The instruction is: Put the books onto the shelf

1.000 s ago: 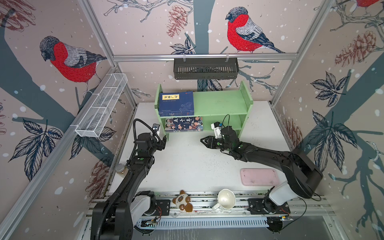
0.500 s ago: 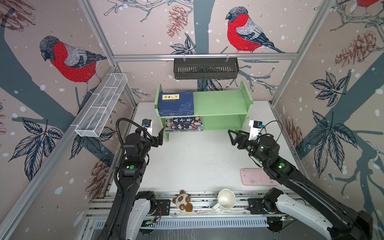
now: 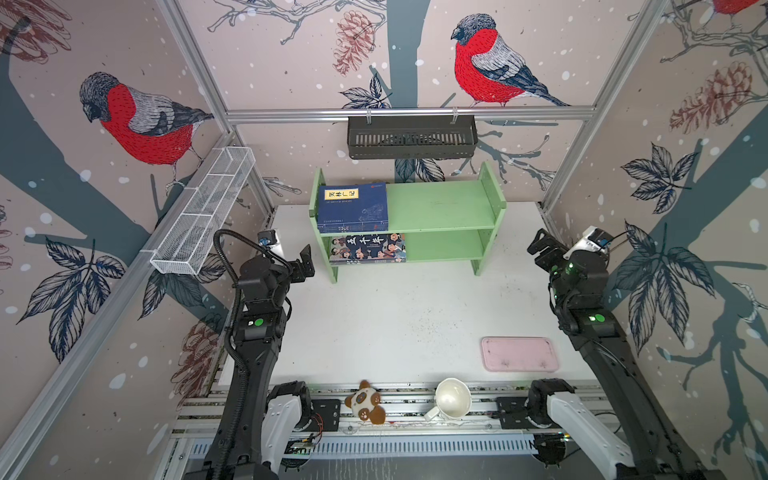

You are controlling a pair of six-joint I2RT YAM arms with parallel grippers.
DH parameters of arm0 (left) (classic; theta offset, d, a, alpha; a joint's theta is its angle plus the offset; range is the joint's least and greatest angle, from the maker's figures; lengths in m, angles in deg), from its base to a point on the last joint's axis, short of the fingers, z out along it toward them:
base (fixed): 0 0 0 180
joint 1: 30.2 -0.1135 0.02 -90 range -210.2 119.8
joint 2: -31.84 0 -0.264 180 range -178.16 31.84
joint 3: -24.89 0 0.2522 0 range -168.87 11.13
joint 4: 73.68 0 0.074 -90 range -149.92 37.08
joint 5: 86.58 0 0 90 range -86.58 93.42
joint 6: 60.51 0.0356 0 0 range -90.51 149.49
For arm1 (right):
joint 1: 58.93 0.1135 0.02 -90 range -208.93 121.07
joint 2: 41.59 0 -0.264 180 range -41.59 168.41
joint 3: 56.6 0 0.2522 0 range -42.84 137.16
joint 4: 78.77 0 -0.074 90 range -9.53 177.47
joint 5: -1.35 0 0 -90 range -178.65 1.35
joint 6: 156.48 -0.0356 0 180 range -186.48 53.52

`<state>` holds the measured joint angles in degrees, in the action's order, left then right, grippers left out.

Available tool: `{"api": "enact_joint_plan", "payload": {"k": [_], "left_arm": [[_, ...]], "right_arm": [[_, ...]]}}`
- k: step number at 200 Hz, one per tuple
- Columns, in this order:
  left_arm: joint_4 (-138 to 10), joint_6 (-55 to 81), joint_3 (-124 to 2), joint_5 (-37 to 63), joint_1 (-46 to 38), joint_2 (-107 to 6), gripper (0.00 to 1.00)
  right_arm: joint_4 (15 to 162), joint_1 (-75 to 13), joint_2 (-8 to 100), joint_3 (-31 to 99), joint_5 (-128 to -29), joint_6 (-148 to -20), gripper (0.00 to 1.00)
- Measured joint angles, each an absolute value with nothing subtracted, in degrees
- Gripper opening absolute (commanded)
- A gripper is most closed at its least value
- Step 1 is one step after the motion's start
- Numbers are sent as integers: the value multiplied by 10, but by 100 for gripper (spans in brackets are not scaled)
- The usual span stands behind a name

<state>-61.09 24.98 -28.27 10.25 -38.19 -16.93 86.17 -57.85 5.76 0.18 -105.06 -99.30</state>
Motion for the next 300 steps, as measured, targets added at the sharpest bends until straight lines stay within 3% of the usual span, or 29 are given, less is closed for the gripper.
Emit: {"api": "enact_joint_plan", "payload": {"k": [30, 90, 183, 254, 300], "left_arm": [[-650, 237, -250, 93, -421, -204, 97], [-770, 229, -148, 158, -513, -262, 98], [-1172, 221, 43, 305, -513, -417, 99], [-1398, 205, 65, 300, -449, -509, 99], [-1479, 210, 92, 245, -419, -573, 99]], "right_arm": [[892, -631, 79, -25, -1051, -981, 100], [1009, -629, 103, -141, -1084, -920, 100], [1314, -560, 254, -283, -1114, -821, 100], [1492, -586, 321, -347, -1113, -783, 100], [1577, -577, 382, -359, -1098, -768, 100]]}}
